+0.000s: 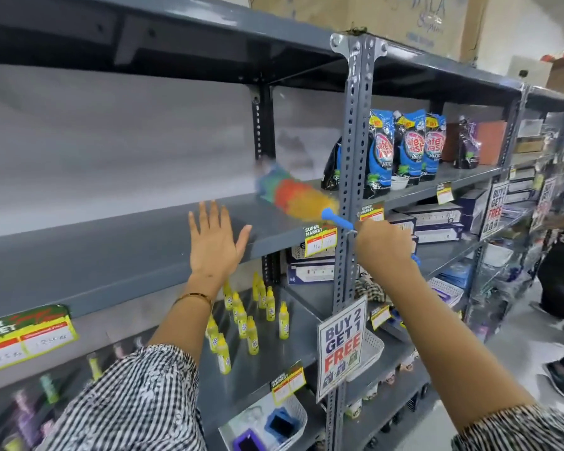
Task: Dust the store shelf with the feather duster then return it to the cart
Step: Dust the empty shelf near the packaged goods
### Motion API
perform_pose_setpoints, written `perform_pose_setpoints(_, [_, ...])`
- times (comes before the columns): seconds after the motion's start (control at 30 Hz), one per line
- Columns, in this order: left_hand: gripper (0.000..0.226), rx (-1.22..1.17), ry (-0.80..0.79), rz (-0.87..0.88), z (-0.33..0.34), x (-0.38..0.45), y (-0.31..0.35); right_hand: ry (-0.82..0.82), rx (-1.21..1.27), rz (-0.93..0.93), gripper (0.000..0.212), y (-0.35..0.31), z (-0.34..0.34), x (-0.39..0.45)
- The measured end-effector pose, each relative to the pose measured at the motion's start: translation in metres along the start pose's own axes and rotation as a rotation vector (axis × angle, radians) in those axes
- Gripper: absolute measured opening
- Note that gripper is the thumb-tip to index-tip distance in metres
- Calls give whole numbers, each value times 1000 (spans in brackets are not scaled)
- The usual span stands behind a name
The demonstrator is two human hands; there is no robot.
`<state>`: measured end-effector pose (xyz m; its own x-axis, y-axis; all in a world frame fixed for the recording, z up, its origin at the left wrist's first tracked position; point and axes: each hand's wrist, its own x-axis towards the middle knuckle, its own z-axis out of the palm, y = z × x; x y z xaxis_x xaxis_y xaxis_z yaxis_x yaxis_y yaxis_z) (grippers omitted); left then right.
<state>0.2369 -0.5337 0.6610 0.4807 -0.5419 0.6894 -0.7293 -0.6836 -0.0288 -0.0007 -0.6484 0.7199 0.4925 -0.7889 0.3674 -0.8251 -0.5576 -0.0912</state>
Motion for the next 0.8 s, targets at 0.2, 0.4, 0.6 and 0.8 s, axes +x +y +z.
perform_pose_setpoints(0.2, [81,-71,23,80,0,0,-3,11,29,-232,27,-42,-6,-15])
perform_pose_setpoints(0.4, [74,-201,121,-30,-20,-4,-12,-13,249,-106,30,-21,-23,-1])
perform_pose_setpoints(0.6, [72,-42,118,-106,-34,-33,-46,-18,209,69,27,2,-24,-15])
perform_pose_setpoints(0.8, [71,50,86,-121,-36,-65,-74,-118,127,-39,26,-29,-22,-34])
